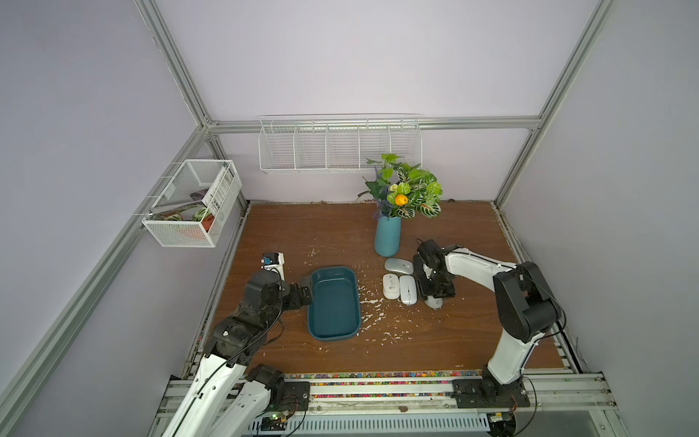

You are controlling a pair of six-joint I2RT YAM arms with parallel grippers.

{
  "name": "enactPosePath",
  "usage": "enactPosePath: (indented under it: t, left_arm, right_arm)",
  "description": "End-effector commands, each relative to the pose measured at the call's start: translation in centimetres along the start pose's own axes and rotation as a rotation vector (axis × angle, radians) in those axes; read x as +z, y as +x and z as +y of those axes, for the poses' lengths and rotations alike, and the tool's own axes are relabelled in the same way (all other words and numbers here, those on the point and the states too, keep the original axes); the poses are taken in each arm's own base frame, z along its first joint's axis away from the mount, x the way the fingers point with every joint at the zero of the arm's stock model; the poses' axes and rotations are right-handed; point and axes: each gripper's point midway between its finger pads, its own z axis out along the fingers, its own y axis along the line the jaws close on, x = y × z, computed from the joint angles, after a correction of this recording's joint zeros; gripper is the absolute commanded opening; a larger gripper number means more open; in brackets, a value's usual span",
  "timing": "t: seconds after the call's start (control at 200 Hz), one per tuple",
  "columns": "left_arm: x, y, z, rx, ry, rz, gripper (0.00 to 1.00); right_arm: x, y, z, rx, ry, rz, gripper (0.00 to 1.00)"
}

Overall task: Put the mouse in the storage box
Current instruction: Pick up the mouse from the center of the board.

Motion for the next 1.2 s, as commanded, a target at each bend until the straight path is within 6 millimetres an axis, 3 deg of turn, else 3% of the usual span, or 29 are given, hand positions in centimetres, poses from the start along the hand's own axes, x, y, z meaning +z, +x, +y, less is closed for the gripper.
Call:
enactPosePath:
  t: [0.0,0.52,0.785,1.05,1.195]
  left_arm:
    - [0.2,0.1,-0.1,0.013,0.006,0.000,1.00]
    - [0.2,0.1,-0.3,0.013,0.018,0.003,1.00]
    - [0.0,0.0,-0.9,0.017,0.050,-0.002,1.00]
    - [-0.9,-0.3,-2.6,0.035,0.154,-0.019,1.00]
    - [-1.7,-0.5,-3.9,0.050,0.233,-0.032,1.00]
  right_arm:
    - [0.2,-0.3,-0.3,0.005,0.004,-0.030,0.47]
    - [-3.1,0.8,-0.5,0.020,-0.026,-0.115,0.44]
    - [-6.7,1.3,0.0,-0.020,-0.035,-0.251,0.43]
    - [-11.5,1.0,2.9,-0.161,-0.062,-0.456,0.42]
    - [-13.4,1.4,5.6,-0.274,-0.091,-0.543,0.42]
